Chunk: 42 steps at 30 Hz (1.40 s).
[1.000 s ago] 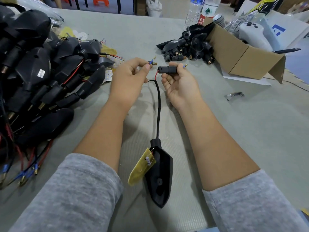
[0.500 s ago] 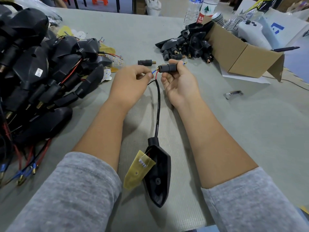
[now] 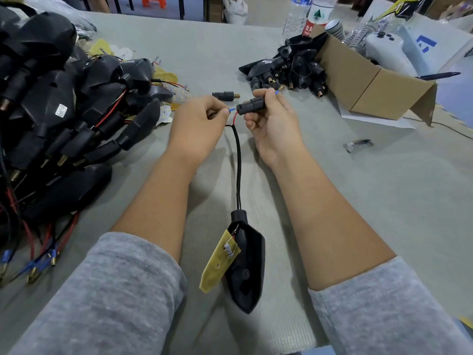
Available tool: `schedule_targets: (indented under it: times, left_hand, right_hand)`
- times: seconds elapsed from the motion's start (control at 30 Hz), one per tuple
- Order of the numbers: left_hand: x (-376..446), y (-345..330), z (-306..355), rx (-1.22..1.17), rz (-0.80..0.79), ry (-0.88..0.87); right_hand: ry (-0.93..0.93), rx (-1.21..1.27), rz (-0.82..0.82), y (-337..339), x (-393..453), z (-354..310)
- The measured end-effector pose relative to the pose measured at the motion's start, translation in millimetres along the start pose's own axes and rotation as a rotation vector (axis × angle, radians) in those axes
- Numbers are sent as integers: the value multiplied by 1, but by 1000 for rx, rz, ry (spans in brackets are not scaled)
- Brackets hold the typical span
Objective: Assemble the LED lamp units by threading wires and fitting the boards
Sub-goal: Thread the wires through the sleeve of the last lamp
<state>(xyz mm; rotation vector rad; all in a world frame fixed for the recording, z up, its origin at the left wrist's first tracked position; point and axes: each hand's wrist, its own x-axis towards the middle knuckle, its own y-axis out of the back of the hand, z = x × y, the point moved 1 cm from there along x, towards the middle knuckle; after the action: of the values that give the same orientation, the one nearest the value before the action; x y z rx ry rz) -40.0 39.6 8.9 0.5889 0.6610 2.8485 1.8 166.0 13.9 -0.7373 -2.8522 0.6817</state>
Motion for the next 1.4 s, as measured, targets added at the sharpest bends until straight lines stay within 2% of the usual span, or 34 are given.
schedule_targets:
  times: [0.13, 0.43, 0.67, 0.8, 0.93, 1.03, 1.2, 1.4]
  left_hand:
    - [0, 1, -1, -104, 46, 59]
    - [-2, 3, 3, -295, 51, 60]
    - [0, 5, 8, -551, 98, 256]
    - [0, 4, 3, -481, 141, 222]
    - [-1, 0, 2, -322, 100, 103]
    - [-3, -3, 4, -353, 99, 98]
    - [-2, -2, 5, -457, 144, 185]
    - [-4, -4, 11, -437, 100, 140]
  right_hand:
    - [1, 0, -51, -2, -3, 0]
    - [32, -28, -110, -4, -6, 1]
    - [-19, 106, -24, -2, -3, 1]
    - [-51, 138, -23, -3, -3, -1]
    - [-27, -1, -85, -5, -6, 0]
    - [-22, -30, -90, -6, -8, 0]
    - [-38, 97, -40, -4, -7, -3]
    - [-20, 34, -70, -6, -8, 1]
